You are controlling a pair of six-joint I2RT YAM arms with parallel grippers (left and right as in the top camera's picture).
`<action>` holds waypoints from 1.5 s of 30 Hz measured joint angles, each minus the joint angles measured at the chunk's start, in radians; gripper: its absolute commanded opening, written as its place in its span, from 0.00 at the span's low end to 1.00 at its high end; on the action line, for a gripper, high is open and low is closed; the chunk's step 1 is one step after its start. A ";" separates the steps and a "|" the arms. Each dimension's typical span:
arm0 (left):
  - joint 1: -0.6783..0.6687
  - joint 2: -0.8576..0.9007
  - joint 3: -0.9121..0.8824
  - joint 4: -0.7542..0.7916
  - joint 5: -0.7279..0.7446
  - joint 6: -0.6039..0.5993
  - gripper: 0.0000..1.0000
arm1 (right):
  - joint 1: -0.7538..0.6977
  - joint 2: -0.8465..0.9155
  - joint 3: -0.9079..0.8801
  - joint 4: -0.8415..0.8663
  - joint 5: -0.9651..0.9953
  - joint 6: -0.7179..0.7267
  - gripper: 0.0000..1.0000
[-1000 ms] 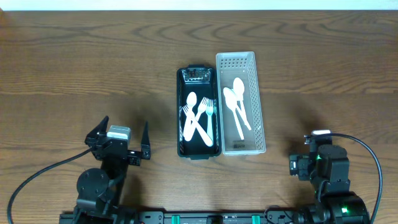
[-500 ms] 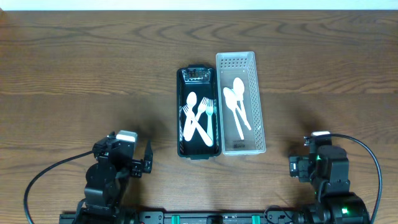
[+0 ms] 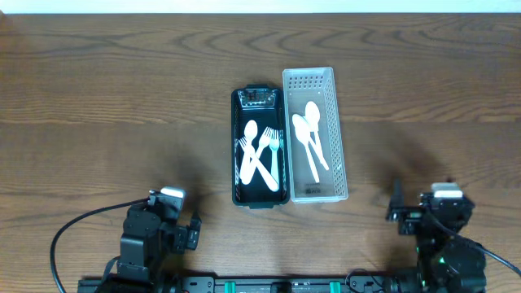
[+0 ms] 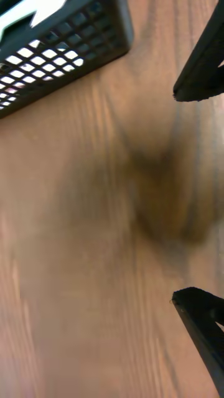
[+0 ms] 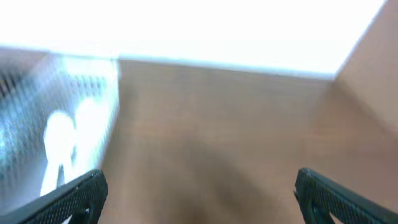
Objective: Pack container
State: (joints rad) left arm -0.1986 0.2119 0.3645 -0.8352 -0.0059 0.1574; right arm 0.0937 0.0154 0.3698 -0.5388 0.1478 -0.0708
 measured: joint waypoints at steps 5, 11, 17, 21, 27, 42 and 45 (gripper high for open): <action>0.000 0.000 0.000 -0.022 0.001 0.000 0.98 | 0.003 -0.004 -0.149 0.314 -0.016 0.000 0.98; 0.000 0.000 0.000 -0.022 0.003 0.000 0.98 | 0.003 -0.005 -0.259 0.308 0.035 0.087 0.99; 0.000 0.000 0.000 -0.023 0.003 0.000 0.98 | 0.003 -0.003 -0.280 0.257 0.055 0.139 0.99; 0.000 0.000 0.000 -0.023 0.003 0.000 0.98 | 0.003 -0.003 -0.279 0.257 0.055 0.145 0.99; 0.000 0.000 0.000 -0.023 0.003 0.000 0.98 | 0.003 -0.003 -0.280 0.258 0.055 0.150 0.99; 0.000 0.000 0.000 -0.023 0.003 0.000 0.98 | 0.003 -0.003 -0.280 0.258 0.055 0.151 0.99; 0.000 0.000 0.000 -0.022 0.003 0.000 0.98 | 0.003 -0.003 -0.279 0.258 0.055 0.151 0.99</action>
State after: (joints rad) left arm -0.1986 0.2119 0.3645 -0.8574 -0.0029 0.1574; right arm 0.0967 0.0124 0.0906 -0.2810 0.2024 0.0799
